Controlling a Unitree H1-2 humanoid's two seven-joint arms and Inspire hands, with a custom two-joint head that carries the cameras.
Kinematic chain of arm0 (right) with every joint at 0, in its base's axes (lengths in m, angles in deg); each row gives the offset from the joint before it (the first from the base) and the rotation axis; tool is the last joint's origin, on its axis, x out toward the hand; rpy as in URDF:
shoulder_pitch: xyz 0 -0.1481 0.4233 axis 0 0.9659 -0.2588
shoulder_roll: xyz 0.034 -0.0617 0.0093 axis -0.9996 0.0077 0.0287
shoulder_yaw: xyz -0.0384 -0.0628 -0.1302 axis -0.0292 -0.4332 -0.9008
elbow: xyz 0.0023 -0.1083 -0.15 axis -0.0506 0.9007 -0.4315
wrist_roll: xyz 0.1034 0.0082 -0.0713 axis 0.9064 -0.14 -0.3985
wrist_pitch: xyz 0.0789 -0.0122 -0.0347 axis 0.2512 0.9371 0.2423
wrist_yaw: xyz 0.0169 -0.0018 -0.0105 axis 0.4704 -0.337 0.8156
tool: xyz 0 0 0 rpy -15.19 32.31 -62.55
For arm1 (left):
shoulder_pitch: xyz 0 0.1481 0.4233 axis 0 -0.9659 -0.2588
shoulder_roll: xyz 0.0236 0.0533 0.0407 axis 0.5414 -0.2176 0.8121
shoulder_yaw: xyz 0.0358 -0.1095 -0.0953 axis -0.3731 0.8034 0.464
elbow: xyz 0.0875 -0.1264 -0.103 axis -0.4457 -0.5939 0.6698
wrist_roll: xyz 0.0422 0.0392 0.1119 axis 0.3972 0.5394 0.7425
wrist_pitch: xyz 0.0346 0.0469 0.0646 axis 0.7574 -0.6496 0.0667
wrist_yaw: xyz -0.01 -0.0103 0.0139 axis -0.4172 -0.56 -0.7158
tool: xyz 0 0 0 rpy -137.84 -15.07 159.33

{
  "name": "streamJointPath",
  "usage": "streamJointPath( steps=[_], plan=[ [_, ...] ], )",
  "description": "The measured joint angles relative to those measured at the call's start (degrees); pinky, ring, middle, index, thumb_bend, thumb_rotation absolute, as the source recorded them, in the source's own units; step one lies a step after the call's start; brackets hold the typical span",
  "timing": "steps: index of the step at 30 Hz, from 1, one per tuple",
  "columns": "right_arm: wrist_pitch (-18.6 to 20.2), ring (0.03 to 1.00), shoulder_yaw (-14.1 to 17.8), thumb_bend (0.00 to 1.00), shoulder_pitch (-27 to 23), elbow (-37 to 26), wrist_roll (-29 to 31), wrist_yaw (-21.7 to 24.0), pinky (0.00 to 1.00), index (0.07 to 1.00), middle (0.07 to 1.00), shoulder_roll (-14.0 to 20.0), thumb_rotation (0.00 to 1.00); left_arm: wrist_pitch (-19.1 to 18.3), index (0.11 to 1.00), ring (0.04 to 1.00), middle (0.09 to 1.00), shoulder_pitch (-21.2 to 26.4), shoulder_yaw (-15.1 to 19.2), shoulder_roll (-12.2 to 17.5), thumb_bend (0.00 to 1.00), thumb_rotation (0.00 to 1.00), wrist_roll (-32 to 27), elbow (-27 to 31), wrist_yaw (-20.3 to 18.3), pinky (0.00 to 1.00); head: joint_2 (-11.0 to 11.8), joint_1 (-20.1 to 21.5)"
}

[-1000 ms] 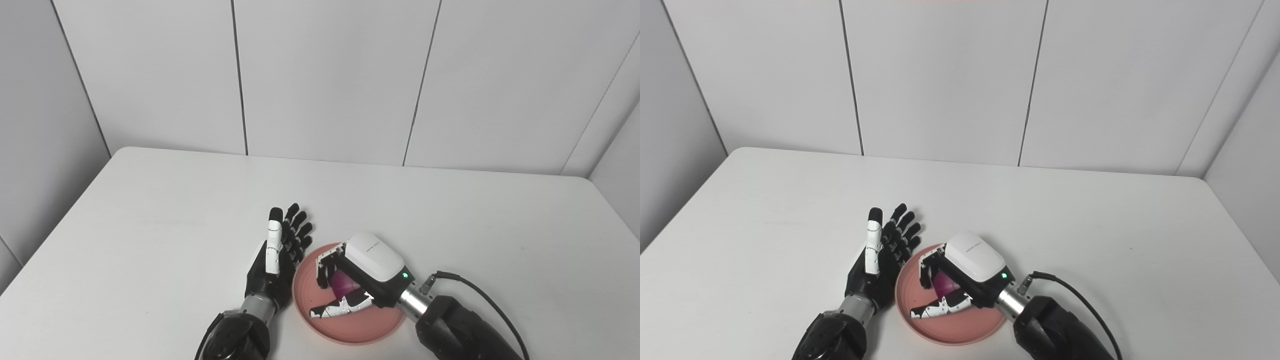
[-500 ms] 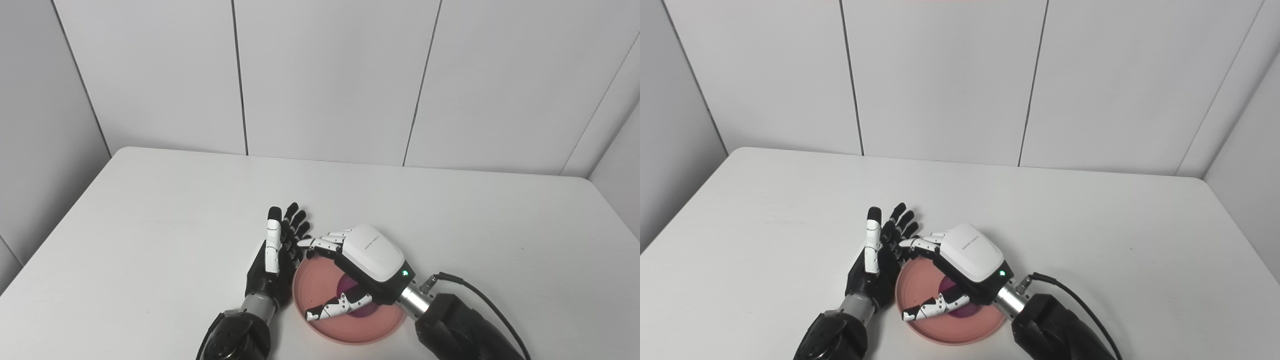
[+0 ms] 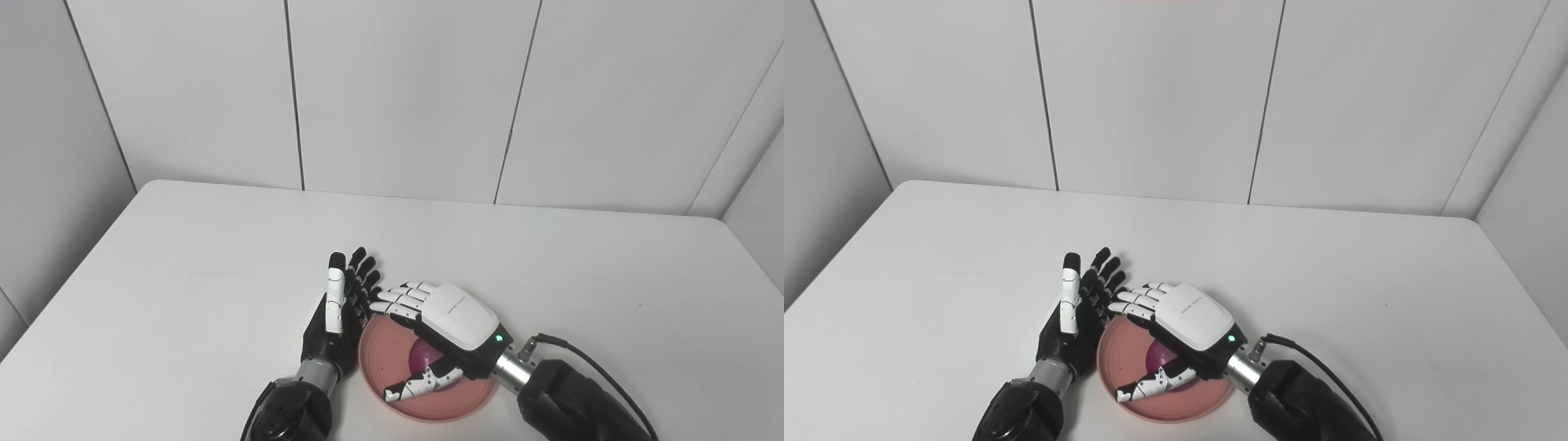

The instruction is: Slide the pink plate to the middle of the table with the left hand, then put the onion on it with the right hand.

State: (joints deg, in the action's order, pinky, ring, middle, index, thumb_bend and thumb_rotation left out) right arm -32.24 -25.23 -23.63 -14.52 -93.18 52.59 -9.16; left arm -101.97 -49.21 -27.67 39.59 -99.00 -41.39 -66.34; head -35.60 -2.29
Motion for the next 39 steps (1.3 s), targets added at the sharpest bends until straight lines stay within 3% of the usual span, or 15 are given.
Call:
streamJointPath(
  steps=[6,9,13,18,21,27,31,39],
  plan=[
    [1.93,0.833,3.39,0.93,0.01,-2.30,4.67,3.33,0.87,0.845,0.864,-0.54,1.00,0.01,1.000,0.986,1.000,0.02,-0.11,0.08,0.82,1.00,0.01,0.02,-0.12,1.00,0.00,0.09],
    [4.39,0.830,7.36,0.92,0.11,-4.69,11.45,4.50,0.89,0.857,0.865,-1.54,1.00,-0.01,1.000,0.981,1.000,0.02,-0.07,0.08,0.82,1.00,-0.03,0.04,-0.12,1.00,0.09,0.26],
    [9.50,0.865,12.66,0.95,0.35,-5.84,21.57,6.63,0.81,0.873,0.883,-2.93,1.00,-0.03,1.000,0.979,1.000,0.02,-0.14,0.13,0.82,1.00,-0.02,0.07,-0.13,1.00,0.18,0.35],
    [16.68,0.872,19.50,0.90,2.55,-5.97,35.49,8.36,0.80,0.908,0.903,-5.22,1.00,-0.06,1.000,0.987,1.000,0.02,-0.14,0.35,0.82,1.00,-0.02,0.09,-0.44,1.00,0.09,0.70],
    [20.95,0.881,23.02,0.94,3.84,-5.63,41.70,8.38,0.89,0.940,0.906,-6.40,1.00,-0.05,1.000,0.989,1.000,0.02,-0.10,0.52,0.82,1.00,-0.02,0.05,-0.91,1.00,0.09,1.14],
    [30.63,0.937,26.01,0.99,5.48,-5.62,48.88,8.51,0.99,0.949,0.939,-7.82,1.00,-0.05,1.000,0.988,1.000,0.02,0.02,0.66,0.81,1.00,-0.02,-0.01,-1.38,1.00,0.18,1.32],
    [35.75,0.996,27.00,0.97,7.40,-5.57,52.95,9.08,1.00,0.974,0.984,-8.23,1.00,0.01,1.000,1.000,1.000,0.02,0.03,0.67,0.81,1.00,0.03,-0.09,-1.51,1.00,0.26,1.32],
    [36.19,1.000,29.05,0.92,9.77,-4.91,56.68,7.30,1.00,1.000,1.000,-10.48,1.00,6.86,1.000,1.000,1.000,-0.14,-1.43,2.15,0.80,1.00,5.09,-2.67,-1.82,1.00,0.18,1.76]
  ],
)
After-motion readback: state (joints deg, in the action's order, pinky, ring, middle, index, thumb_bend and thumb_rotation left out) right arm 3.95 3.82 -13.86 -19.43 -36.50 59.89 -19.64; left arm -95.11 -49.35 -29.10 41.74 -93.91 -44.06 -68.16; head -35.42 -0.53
